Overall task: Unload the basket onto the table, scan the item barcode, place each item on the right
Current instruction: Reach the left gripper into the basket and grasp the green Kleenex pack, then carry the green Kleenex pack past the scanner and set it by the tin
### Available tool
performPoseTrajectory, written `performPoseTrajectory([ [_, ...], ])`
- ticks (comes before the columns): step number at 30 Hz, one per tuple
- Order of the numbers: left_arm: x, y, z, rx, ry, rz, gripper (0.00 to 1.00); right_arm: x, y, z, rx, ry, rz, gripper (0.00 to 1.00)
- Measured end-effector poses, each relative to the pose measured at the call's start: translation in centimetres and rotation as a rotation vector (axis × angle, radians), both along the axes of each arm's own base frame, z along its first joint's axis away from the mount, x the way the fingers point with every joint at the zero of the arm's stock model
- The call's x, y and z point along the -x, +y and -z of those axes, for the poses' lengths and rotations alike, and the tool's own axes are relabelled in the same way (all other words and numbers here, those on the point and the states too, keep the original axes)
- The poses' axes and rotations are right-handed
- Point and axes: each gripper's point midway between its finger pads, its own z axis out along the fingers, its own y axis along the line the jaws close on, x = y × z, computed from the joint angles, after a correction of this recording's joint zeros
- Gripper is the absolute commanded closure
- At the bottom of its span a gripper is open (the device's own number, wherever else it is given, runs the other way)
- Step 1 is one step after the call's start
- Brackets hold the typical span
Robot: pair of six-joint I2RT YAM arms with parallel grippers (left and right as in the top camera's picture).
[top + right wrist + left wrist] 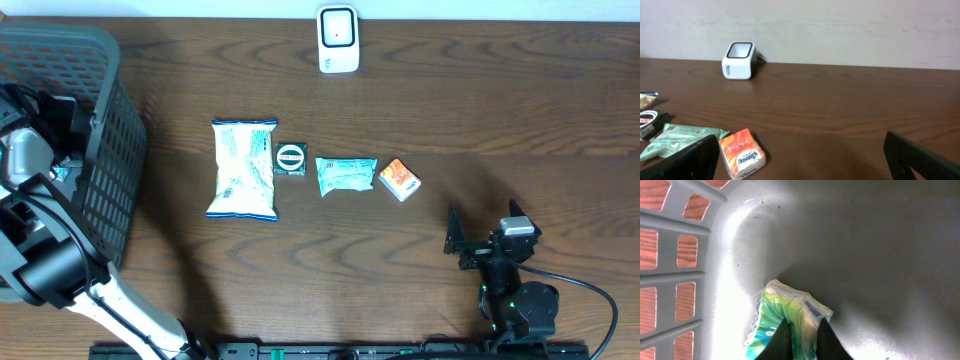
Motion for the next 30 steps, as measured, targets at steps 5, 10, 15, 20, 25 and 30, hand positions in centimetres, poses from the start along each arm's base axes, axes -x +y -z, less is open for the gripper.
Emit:
performPoseTrajectory([
  [5,0.0,0.0,-0.3,0.008,-0.01,-0.02,0.93,0.0,0.0,0.0,0.0,0.0,0.0,0.01],
  [10,0.8,-0.6,-1.6,0.032,-0.039,-0.09,0.92,0.0,0.0,0.0,0.0,0.0,0.0,0.01],
  [15,0.1,-0.2,-9.1,-0.027,-0.223,-0.163,0.92,0.0,0.0,0.0,0.0,0.0,0.0,0.01],
  [20,1.3,-1.0,-21.7,-0.128,-0.504,-0.213,0.92,0.0,0.0,0.0,0.0,0.0,0.0,0.01],
  [25,4.6,-3.4,-31.5,-0.16,-0.752,-0.274,0.93,0.0,0.0,0.0,0.0,0.0,0.0,0.01],
  [30,7.5,-7.9,-37.3,-0.051,-0.945,-0.293,0.92,0.0,0.0,0.0,0.0,0.0,0.0,0.01],
])
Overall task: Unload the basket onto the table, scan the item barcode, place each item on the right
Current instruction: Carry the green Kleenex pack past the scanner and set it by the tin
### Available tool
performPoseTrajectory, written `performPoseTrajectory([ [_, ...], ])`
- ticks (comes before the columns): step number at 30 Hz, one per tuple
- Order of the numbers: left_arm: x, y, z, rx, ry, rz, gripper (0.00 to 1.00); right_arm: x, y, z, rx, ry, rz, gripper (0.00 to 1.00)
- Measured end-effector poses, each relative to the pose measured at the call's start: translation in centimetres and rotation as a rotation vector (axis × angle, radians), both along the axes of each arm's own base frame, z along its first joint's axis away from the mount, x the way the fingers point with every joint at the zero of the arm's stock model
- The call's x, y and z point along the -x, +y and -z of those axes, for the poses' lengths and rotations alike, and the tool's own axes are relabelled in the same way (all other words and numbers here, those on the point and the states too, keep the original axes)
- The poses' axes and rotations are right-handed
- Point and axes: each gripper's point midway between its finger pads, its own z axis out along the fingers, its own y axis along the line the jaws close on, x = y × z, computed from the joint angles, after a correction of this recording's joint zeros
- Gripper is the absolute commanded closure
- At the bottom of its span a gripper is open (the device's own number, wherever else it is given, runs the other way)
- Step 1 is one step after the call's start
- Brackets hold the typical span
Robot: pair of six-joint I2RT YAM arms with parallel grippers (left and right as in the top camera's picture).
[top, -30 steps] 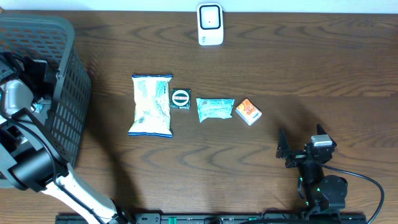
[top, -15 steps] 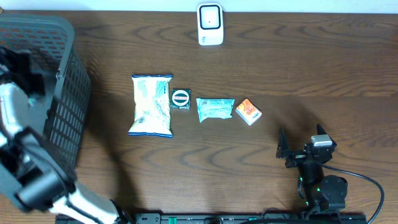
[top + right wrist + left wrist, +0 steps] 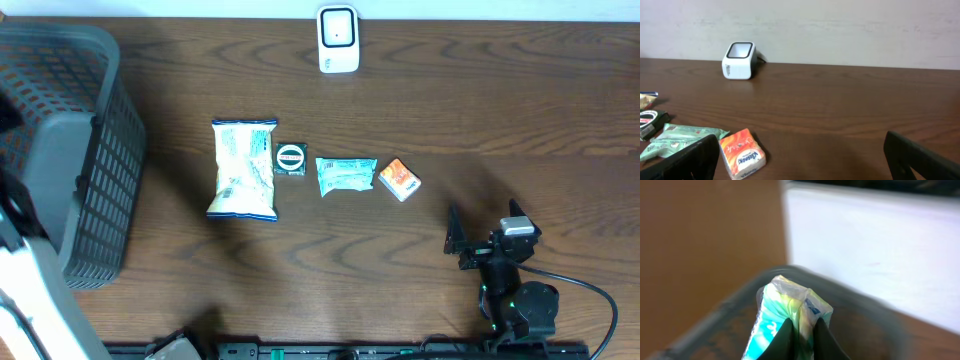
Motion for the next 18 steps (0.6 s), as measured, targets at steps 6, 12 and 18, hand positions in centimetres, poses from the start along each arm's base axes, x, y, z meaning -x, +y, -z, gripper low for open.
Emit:
performPoseTrajectory([
  [6,0.5,-12.0,-1.6,0.224,-0.087,0.296,0.93,0.0,0.0,0.0,0.0,0.0,0.0,0.01],
  [12,-0.7,-22.6,2.5,0.389,0.089,0.569,0.93,0.0,0.0,0.0,0.0,0.0,0.0,0.01],
  [18,-2.5,-30.8,10.4,0.445,0.393,0.667,0.93,0.0,0.0,0.0,0.0,0.001,0.0,0.01],
])
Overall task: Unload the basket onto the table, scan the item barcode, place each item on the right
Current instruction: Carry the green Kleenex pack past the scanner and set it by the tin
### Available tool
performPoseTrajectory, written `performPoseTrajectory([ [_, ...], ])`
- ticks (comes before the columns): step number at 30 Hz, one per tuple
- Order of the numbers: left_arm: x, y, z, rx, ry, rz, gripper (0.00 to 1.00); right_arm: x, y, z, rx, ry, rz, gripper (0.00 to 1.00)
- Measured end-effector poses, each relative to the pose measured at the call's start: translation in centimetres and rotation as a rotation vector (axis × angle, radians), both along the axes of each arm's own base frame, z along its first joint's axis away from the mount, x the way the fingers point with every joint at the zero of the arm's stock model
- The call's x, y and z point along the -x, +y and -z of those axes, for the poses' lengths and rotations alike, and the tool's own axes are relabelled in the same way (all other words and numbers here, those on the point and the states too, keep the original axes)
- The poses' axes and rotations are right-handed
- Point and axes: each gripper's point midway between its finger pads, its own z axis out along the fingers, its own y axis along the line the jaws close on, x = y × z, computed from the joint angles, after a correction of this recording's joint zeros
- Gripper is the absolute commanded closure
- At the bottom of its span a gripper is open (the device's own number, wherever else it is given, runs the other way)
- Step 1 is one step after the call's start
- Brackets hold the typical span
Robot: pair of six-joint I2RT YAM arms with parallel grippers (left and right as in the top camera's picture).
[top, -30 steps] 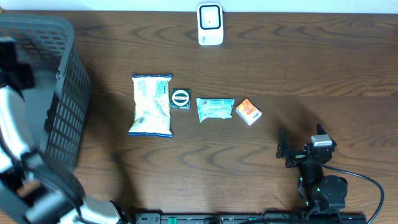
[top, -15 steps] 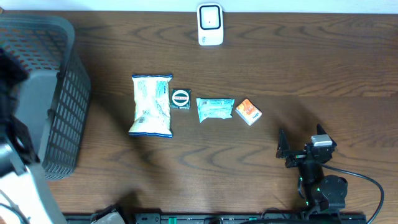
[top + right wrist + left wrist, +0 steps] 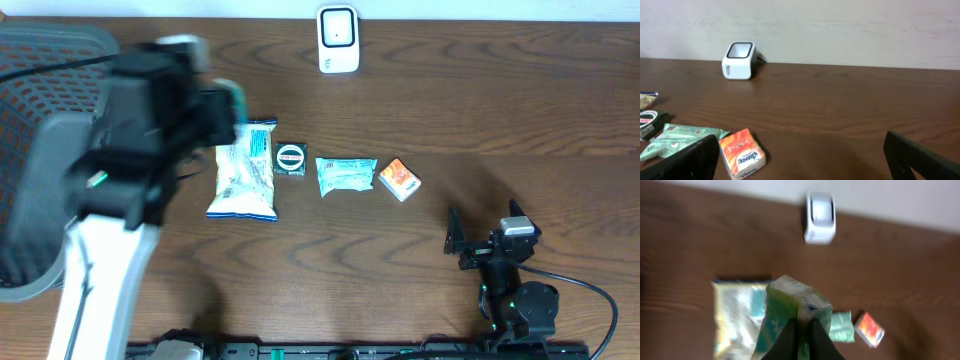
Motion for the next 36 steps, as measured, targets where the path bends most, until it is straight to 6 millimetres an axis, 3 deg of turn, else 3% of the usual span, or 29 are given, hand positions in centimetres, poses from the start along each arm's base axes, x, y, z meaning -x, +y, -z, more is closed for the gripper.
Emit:
performPoseTrajectory([
  [8,-4.5,-8.4,9.5,-0.035,0.173,0.064,0.92,0.0,0.0,0.0,0.0,0.0,0.0,0.01],
  [12,-6.7,-12.2,12.7,-0.026,0.164,0.093,0.92,0.0,0.0,0.0,0.0,0.0,0.0,0.01],
  [15,-7.5,-14.1,15.0,-0.031,0.168,0.11,0.93,0.0,0.0,0.0,0.0,0.0,0.0,0.01],
  [19,-7.6,-14.9,17.0,-0.048,0.197,0.119,0.92,0.0,0.0,0.0,0.0,0.0,0.0,0.01],
  [23,-7.7,-14.8,17.0,-0.045,0.196,0.109,0.83,0.0,0.0,0.0,0.0,0.0,0.0,0.01],
  [26,-7.6,-14.6,16.9,-0.05,0.199,0.104,0.47,0.0,0.0,0.0,0.0,0.0,0.0,0.01],
  [30,-6.5,-13.6,14.8,-0.045,0.2,0.09,0.19,0.0,0.0,0.0,0.0,0.0,0.0,0.01],
  [33,-5.3,-11.8,12.8,-0.05,0.202,0.077,0.12,0.0,0.0,0.0,0.0,0.0,0.0,0.01],
  [36,-4.4,-8.3,10.3,-0.046,0.198,0.018,0.1,0.0,0.0,0.0,0.0,0.0,0.0,0.01],
])
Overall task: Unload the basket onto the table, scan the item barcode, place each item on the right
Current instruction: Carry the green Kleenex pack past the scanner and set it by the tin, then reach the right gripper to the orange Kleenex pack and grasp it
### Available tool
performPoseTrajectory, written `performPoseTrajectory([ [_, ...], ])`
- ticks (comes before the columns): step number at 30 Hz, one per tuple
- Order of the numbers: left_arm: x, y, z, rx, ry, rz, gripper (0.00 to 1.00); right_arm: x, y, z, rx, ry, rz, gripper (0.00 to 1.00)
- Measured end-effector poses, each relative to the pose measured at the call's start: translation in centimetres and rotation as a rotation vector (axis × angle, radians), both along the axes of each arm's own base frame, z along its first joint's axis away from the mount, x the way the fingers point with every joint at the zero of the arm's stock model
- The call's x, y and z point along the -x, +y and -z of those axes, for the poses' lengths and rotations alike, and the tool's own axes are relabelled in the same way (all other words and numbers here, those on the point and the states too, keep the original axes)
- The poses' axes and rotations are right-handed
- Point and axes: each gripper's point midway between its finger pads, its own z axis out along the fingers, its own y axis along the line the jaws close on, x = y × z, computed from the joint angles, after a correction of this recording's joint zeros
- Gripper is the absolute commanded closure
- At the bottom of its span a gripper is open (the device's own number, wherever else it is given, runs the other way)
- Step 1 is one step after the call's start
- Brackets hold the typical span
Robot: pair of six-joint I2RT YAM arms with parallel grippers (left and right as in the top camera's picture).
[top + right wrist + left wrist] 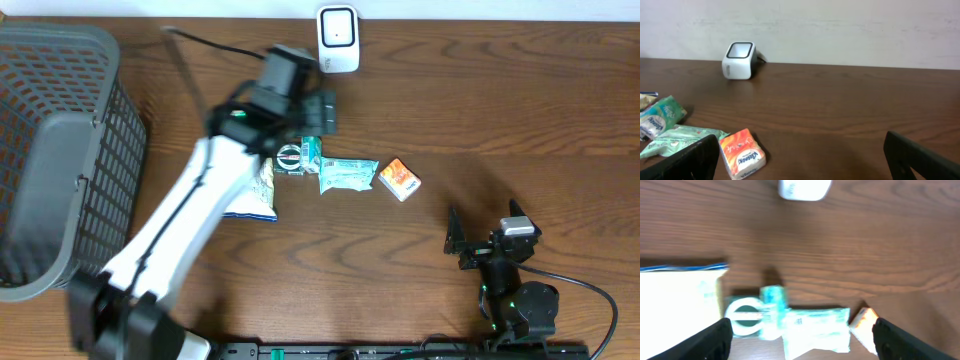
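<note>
The white barcode scanner (338,38) stands at the table's far edge and also shows in the wrist views (805,187) (739,61). A small teal and green packet (310,150) (772,312) (662,112) lies loose beside the round black item (290,157). My left gripper (318,112) (802,340) hangs above that row, open, with nothing between its fingers. My right gripper (480,245) (802,160) rests low at the front right, open and empty.
A grey basket (60,150) fills the left side. In a row lie a white snack bag (262,195), partly under my left arm, a pale green pouch (347,174) and an orange tissue pack (399,180).
My left gripper was shut on the teal packet above the white bag. It is now open further right, nearer the scanner, and the packet lies by the round black item. The right arm has not moved.
My left gripper was shut on the teal packet down inside the basket. Then it held the packet at the basket's rim, then over the table above the white bag. Now the packet lies in the row of items and the gripper is open.
</note>
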Motion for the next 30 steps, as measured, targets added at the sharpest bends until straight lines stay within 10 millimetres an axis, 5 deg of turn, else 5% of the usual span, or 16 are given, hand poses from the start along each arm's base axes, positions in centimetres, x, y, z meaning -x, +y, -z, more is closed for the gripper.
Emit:
performPoseTrajectory([
  [5,0.8,6.8,-2.7,-0.027,-0.012,-0.114,0.09,0.0,0.0,0.0,0.0,0.0,0.0,0.01],
  [8,1.6,9.0,-2.8,-0.069,0.005,-0.12,0.08,0.0,0.0,0.0,0.0,0.0,0.0,0.01],
  [20,2.6,11.9,-1.6,-0.252,0.034,0.048,0.02,0.0,0.4,-0.5,-0.003,-0.02,-0.023,0.01],
  [30,2.7,12.1,-1.6,-0.268,0.034,0.069,0.02,0.5,2.6,-2.6,-0.024,-0.048,-0.156,0.01],
])
